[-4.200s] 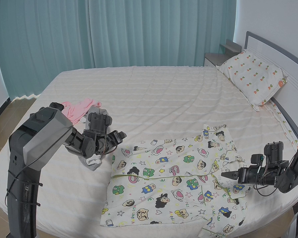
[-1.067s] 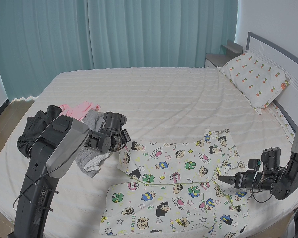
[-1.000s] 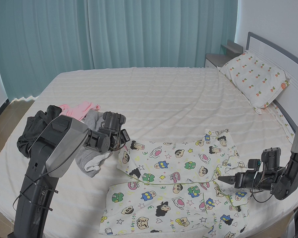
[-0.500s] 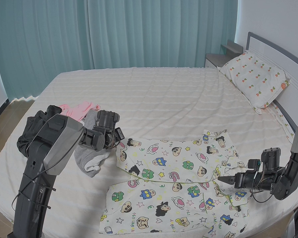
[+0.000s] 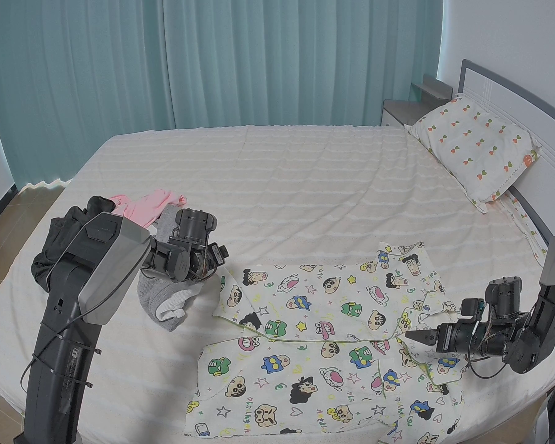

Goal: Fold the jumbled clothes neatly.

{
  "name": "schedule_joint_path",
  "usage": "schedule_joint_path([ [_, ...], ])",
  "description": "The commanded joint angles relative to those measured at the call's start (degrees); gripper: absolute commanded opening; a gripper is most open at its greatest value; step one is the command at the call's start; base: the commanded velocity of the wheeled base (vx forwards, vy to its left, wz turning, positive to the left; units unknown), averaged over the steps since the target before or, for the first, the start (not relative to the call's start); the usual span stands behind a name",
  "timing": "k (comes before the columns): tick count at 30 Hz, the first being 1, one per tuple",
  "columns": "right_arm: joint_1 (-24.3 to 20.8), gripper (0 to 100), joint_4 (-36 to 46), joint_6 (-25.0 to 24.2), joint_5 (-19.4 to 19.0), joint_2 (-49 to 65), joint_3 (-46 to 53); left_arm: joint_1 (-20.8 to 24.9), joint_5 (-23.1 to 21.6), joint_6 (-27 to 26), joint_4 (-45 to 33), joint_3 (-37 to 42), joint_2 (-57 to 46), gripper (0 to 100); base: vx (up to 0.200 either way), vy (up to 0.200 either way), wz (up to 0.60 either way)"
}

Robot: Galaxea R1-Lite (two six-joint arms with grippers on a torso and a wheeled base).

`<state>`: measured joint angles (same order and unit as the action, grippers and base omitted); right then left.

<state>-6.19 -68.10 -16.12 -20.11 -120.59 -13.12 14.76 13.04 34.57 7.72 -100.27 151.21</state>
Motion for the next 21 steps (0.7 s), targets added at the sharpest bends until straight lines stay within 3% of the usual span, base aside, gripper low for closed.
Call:
schedule_joint_path([
  [1,0.3,100,-0.02,-0.06,-0.01,-0.17,-0.07,-0.7,-7.16,0.41,-2.62,11.5,-8.83,100,0.0,0.0,0.0],
  [3,0.3,100,-0.02,0.03,-0.01,-0.44,-0.07,0.0,-10.67,0.14,-2.44,17.91,-12.52,100,0.0,0.0,0.0],
  [6,0.22,100,-0.02,0.03,-0.01,-0.35,0.02,2.46,-9.79,0.85,-2.44,22.75,-13.14,100,0.0,0.0,0.0],
  [9,0.22,100,-0.11,0.03,-0.1,-0.26,0.29,3.17,-9.7,5.33,-2.27,24.59,-13.14,100,0.0,0.0,0.0],
  [13,0.22,100,-0.11,0.03,-0.1,-0.26,0.37,3.34,-15.94,6.38,3.88,30.92,-13.75,100,0.0,0.0,0.0],
  [15,0.3,100,-0.11,-0.06,-0.01,-0.26,0.37,3.34,-18.84,4.01,11.8,35.84,-14.01,100,0.0,0.0,0.0],
  [16,0.3,100,-0.11,-0.06,-0.01,-0.26,0.37,3.34,-18.84,4.01,11.8,35.84,-14.01,100,0.0,0.0,0.0],
  [18,0.22,100,-0.11,0.03,-0.01,-0.35,0.37,2.9,-19.28,-3.37,23.66,42.61,-13.58,100,0.0,0.0,0.0],
  [21,0.22,100,-0.11,0.03,-0.01,-0.44,0.37,2.46,-19.2,-8.12,28.93,44.63,-12.61,100,0.0,0.0,0.0],
])
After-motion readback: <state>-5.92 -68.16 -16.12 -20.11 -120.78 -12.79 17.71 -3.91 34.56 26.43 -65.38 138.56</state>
